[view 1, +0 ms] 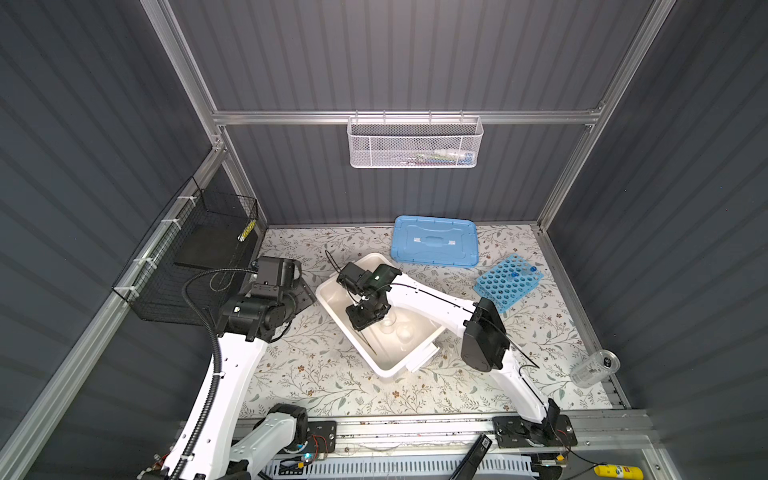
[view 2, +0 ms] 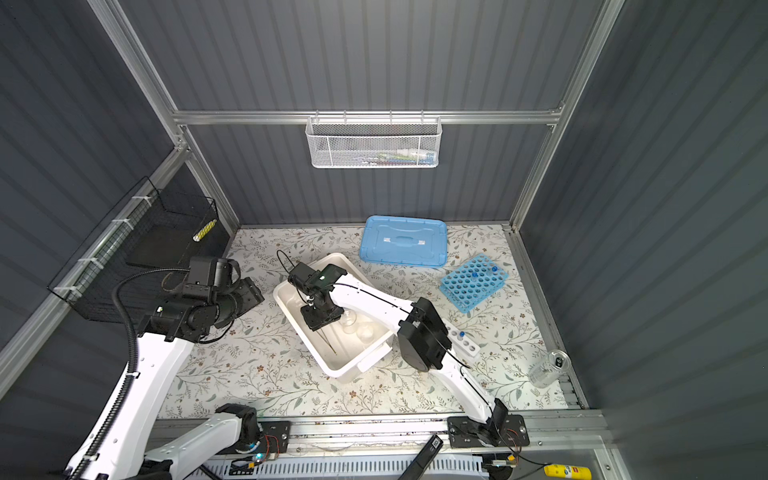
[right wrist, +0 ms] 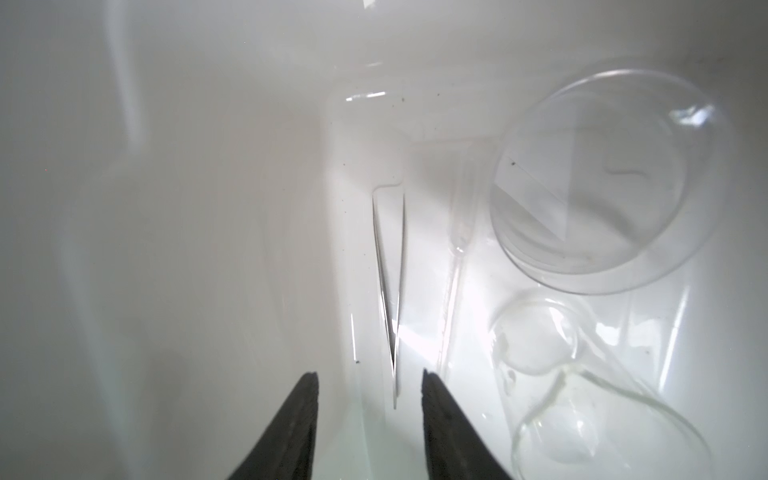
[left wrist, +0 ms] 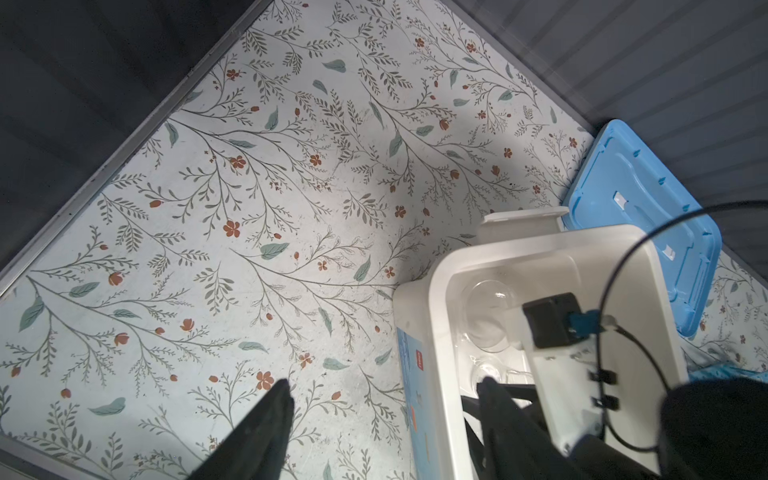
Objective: Organize the chemistry lab equipment
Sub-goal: 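Open the right gripper to release the tweezers inside the bin, then move the right gripper to the light-blue lid while the left reaches the bin rim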
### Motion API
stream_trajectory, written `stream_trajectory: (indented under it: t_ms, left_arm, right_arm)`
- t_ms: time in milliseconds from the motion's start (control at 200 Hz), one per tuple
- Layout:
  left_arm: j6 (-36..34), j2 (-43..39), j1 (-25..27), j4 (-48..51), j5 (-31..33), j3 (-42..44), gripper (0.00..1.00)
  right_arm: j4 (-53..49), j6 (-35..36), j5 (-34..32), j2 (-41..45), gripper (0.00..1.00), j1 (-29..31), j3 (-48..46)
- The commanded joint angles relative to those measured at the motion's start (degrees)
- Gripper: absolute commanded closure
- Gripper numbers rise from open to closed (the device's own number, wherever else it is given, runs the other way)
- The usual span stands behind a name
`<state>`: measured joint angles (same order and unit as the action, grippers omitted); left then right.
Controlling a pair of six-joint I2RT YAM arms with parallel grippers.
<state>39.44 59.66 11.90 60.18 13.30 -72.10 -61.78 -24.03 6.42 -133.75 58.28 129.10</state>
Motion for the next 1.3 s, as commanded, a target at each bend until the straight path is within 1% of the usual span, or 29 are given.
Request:
stream_trajectory:
  t_ms: [0,140,225,240,295,365,460,540,610,665,776,846,911,976,1111,1241,1296]
  left_arm:
    - [-4.2,2.7,-0.4,-0.5,-2.3,-3.2,0.28]
    - [-9.0,6.2,-0.4,-1.1,-3.0,-7.0,0.28]
    - [-13.4,9.2,-0.4,-1.7,-5.4,-8.3,0.28]
    - [-14.0,10.1,-0.4,-1.7,-5.7,-10.5,0.28]
    - [-16.2,12.8,-0.4,-1.8,-7.6,-12.5,0.28]
    - [-18.7,15.5,-0.4,-4.2,-8.9,-14.4,0.28]
    - [-21.8,20.0,-0.4,-5.0,-10.2,-17.6,0.28]
    - [-23.8,24.4,-0.4,-5.0,-12.7,-20.5,0.29]
    - [-25.3,27.6,-0.4,-5.5,-14.3,-22.4,0.29]
    - [-26.6,30.0,-0.4,-5.8,-15.0,-23.3,0.3]
    - [-29.0,33.9,-0.4,-7.1,-17.4,-24.3,0.3]
    - [-30.1,35.9,-0.4,-7.4,-19.1,-25.3,0.3]
    - [-30.8,37.0,-0.4,-8.0,-20.4,-25.9,0.3]
    - [-31.3,37.7,-0.4,-8.9,-21.4,-25.8,0.3]
    - [-33.6,39.8,-0.4,-8.0,-21.6,-27.2,0.3]
    - [-34.9,40.7,-0.4,-8.0,-21.7,-28.2,0.29]
    - [-35.0,41.1,-0.4,-8.4,-22.8,-28.3,0.29]
  right_arm:
    - [-4.2,-1.4,-2.0,3.1,0.54,-0.3,1.9]
    - [-7.3,-2.3,-2.1,6.1,0.53,-2.2,2.4]
    - [-9.2,-2.0,-3.2,8.8,0.53,-3.6,2.8]
    - [-9.3,-1.9,-3.4,9.4,0.53,-3.9,2.9]
    - [-10.1,-1.7,-3.4,11.1,0.52,-5.3,3.4]
    - [-11.1,-1.4,-3.4,12.6,0.52,-7.7,5.0]
    - [-13.6,-0.8,-3.3,13.2,0.51,-11.5,10.5]
    - [-14.9,-0.9,-2.4,13.1,0.5,-15.2,14.8]
    - [-14.8,-1.2,-1.8,13.3,0.49,-18.7,15.4]
    - [-13.6,-1.0,-1.7,13.5,0.49,-21.7,14.1]
    - [-10.3,-1.1,-1.8,12.1,0.49,-27.9,10.9]
    - [-8.4,-1.2,-2.7,9.6,0.49,-31.6,10.7]
    - [-7.0,-1.0,-3.9,6.3,0.49,-34.5,12.0]
    - [-7.3,-1.3,-5.1,2.2,0.49,-37.6,15.3]
    - [-6.8,-2.0,-9.3,-3.9,0.49,-41.7,18.9]
    - [-4.9,-2.9,-13.1,-6.1,0.49,-45.1,16.1]
    - [-3.6,-2.9,-14.1,-6.3,0.49,-46.3,14.5]
